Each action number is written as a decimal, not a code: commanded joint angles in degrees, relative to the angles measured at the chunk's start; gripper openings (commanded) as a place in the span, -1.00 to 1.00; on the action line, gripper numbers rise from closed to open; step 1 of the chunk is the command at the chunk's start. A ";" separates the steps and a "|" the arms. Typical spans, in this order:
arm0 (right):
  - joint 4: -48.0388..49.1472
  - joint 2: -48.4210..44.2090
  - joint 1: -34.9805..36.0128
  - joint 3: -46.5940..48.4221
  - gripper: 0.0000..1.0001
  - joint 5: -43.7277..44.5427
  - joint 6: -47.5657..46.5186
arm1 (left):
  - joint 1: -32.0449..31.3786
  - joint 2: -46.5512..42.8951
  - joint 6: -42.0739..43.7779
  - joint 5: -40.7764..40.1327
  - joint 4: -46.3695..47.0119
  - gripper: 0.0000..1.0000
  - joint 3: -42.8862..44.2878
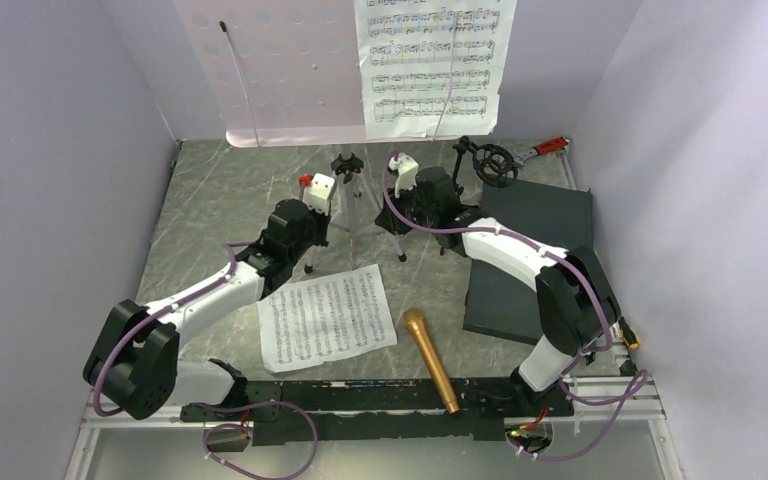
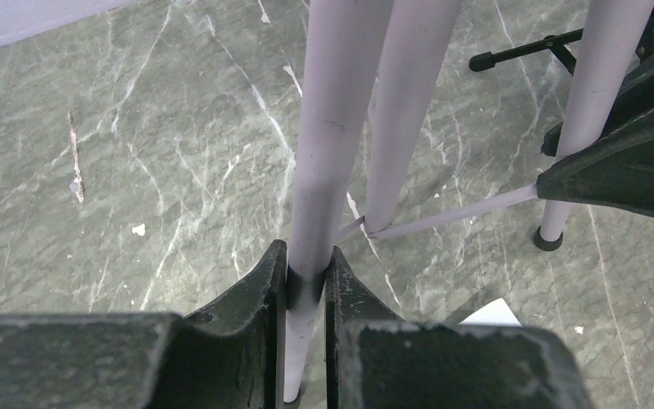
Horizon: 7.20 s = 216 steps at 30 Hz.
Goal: Set up the instrument practice props
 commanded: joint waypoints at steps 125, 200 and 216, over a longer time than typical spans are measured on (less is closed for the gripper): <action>-17.56 -1.93 -1.43 0.35 0.40 17.15 -1.57 | 2.79 13.54 0.47 16.99 -6.69 -0.71 4.79; 9.02 -7.80 8.06 -20.70 -1.00 -5.60 22.51 | 19.05 -33.97 -44.83 12.62 -33.44 0.87 -23.66; -32.33 -32.59 8.15 -0.26 -1.00 -20.73 -0.56 | 19.05 -31.13 -13.29 47.38 -40.99 0.87 8.60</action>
